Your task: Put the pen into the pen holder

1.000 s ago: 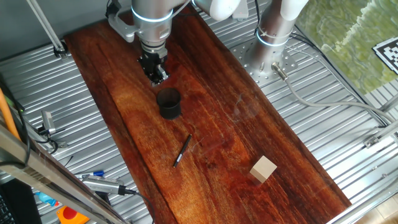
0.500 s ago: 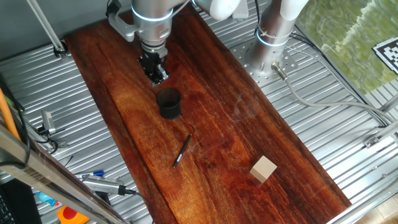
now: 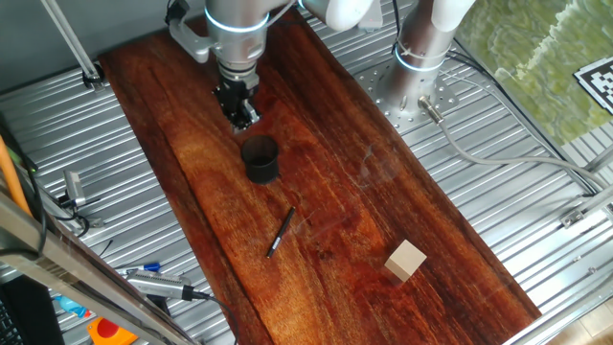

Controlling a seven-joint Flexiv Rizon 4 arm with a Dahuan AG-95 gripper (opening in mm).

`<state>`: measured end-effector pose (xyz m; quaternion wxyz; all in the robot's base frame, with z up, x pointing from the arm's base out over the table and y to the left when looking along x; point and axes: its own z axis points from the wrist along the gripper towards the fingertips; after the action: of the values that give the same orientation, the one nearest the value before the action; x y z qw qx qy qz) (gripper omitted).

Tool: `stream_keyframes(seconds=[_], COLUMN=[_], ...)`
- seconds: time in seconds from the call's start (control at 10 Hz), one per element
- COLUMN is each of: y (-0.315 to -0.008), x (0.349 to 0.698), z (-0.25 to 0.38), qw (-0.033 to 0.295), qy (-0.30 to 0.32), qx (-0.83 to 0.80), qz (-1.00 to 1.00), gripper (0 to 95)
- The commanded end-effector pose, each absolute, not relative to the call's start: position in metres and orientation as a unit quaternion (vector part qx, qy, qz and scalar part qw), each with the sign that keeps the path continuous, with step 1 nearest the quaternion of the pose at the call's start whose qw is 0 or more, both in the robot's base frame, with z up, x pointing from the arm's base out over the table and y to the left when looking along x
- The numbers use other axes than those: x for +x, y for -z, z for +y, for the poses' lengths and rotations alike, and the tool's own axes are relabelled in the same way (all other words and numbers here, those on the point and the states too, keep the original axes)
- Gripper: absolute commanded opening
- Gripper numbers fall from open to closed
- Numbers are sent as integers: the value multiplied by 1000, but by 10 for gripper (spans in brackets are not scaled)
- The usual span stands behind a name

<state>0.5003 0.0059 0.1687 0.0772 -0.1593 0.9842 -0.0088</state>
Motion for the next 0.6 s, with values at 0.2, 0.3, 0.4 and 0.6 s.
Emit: stream_keyframes(seconds=[0.2, 0.3, 0.4, 0.6], y=[-169, -169, -169, -169], x=[501, 501, 501, 501], z=[6, 6, 6, 6], qw=[71, 65, 62, 55], qy=[11, 9, 9, 6], qx=[-178, -176, -171, -163], qz=[981, 982, 983, 985], gripper=[0, 0, 0, 0])
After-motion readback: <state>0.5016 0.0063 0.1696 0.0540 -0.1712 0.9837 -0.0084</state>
